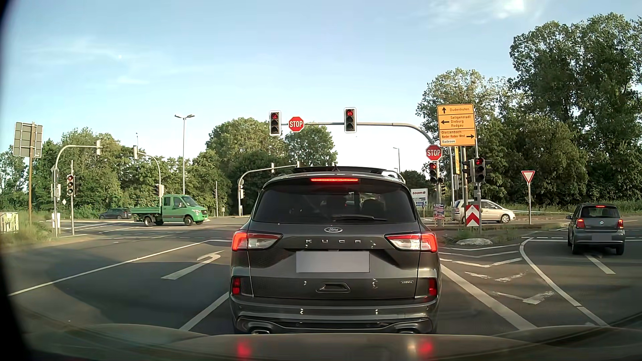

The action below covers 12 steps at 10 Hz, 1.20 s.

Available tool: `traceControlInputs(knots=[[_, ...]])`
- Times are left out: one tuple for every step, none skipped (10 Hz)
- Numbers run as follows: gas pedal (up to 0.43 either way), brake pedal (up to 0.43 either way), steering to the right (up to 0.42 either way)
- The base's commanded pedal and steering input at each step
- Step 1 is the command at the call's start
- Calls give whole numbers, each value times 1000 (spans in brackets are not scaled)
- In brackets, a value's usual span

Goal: Follow the waypoints while adhering to traffic rules and regulations

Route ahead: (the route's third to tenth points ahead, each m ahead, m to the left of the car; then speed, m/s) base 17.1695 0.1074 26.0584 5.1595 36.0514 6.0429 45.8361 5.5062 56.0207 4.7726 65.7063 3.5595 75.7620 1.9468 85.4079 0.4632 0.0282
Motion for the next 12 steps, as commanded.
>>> traceControlInputs(knots=[[0, 293, 5], [0, 287, 5], [0, 287, 5], [0, 287, 5], [0, 287, 6], [0, 287, 6], [0, 287, 6], [0, 287, 6], [0, 287, 6], [0, 287, 6], [0, 287, 6], [0, 287, 6]])
